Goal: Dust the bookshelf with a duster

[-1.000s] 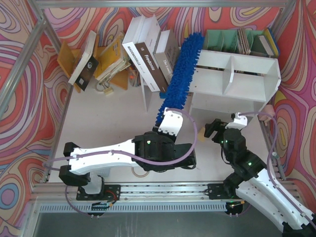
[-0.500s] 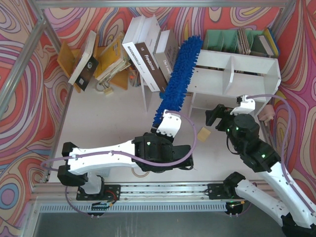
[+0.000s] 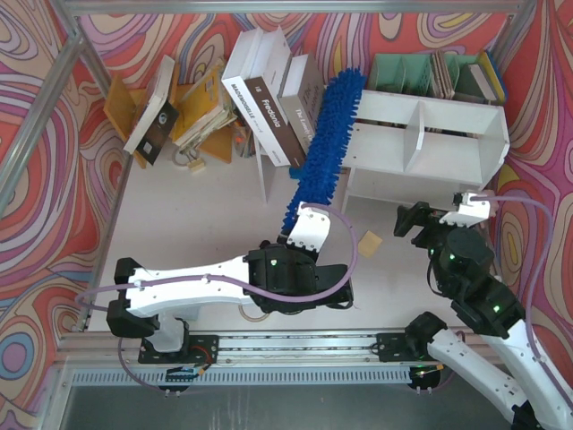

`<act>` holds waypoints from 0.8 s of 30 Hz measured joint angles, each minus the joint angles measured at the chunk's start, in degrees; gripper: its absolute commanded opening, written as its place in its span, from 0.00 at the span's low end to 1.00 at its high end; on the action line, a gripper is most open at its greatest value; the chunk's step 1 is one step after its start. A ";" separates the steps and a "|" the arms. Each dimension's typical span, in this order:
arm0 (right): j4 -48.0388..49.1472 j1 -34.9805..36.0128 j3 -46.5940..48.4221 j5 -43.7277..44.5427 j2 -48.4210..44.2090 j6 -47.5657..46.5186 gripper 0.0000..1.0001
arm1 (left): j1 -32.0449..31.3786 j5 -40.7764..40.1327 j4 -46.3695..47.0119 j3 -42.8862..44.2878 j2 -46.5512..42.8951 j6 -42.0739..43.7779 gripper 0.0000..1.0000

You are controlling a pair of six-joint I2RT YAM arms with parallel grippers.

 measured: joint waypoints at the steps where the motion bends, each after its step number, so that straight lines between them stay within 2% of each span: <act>1: 0.00 0.00 0.00 0.48 -0.57 -0.09 0.81 | 0.00 0.42 0.55 -0.50 0.00 -0.20 0.00; 6: 0.02 0.00 0.00 2.05 -1.60 -0.15 0.81 | -0.59 1.84 1.40 -0.83 0.02 -1.05 0.00; 13: 0.13 0.00 -0.31 2.69 -1.57 -0.52 0.81 | -1.57 -0.68 -3.54 2.86 -0.96 -2.75 0.00; 24: 0.50 0.00 -0.42 3.26 -2.01 -0.57 0.81 | -1.60 -4.55 -2.60 0.50 -10.86 0.17 0.00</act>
